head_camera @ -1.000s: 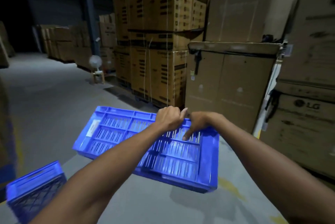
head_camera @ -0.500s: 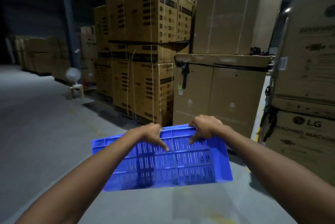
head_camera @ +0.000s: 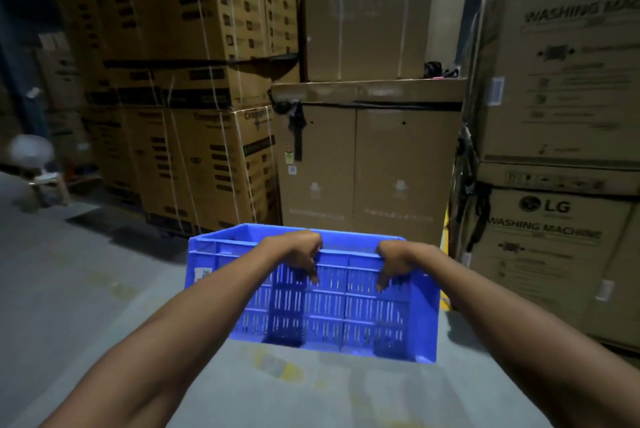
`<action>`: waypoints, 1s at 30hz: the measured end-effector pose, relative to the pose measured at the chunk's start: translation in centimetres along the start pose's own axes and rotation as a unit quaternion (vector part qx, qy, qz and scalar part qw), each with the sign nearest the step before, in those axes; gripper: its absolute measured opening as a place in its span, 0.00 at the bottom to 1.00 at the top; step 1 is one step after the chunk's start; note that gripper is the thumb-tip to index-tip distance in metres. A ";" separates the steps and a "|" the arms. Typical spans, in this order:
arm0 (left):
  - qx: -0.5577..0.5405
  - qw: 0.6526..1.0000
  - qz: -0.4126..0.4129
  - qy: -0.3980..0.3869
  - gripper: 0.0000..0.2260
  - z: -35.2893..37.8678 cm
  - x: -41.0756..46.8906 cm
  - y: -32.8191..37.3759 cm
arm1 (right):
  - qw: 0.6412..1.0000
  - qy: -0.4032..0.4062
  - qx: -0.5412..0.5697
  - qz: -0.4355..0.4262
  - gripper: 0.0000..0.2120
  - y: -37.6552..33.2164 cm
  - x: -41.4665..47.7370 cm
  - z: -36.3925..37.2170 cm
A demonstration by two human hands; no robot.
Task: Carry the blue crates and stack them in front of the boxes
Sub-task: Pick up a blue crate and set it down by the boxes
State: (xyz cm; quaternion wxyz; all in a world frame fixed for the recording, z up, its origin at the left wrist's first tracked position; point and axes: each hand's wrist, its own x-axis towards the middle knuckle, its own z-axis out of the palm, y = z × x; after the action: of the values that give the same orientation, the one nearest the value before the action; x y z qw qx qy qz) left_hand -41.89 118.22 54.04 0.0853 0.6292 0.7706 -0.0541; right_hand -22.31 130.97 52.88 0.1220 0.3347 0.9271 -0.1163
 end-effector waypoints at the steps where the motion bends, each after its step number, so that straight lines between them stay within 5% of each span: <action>1: 0.004 1.000 0.001 -0.006 0.19 -0.1 2.4 -0.4 | 1.000 -0.001 0.015 0.000 0.17 1.1 2.1 0.2; 14: 0.006 1.000 0.001 0.022 0.18 -2.9 28.9 -9.6 | 0.996 0.084 -0.029 0.019 0.16 9.9 26.6 -7.6; 30: 0.067 0.994 0.062 0.053 0.12 0.6 54.5 -25.4 | 0.982 0.151 -0.058 0.094 0.13 11.6 53.4 -6.4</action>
State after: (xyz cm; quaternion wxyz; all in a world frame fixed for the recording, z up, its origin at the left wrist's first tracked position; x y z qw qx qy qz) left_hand -77.21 165.29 41.97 0.0052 0.6823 0.7280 -0.0666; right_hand -55.60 173.21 41.15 0.0099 0.4261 0.9046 0.0020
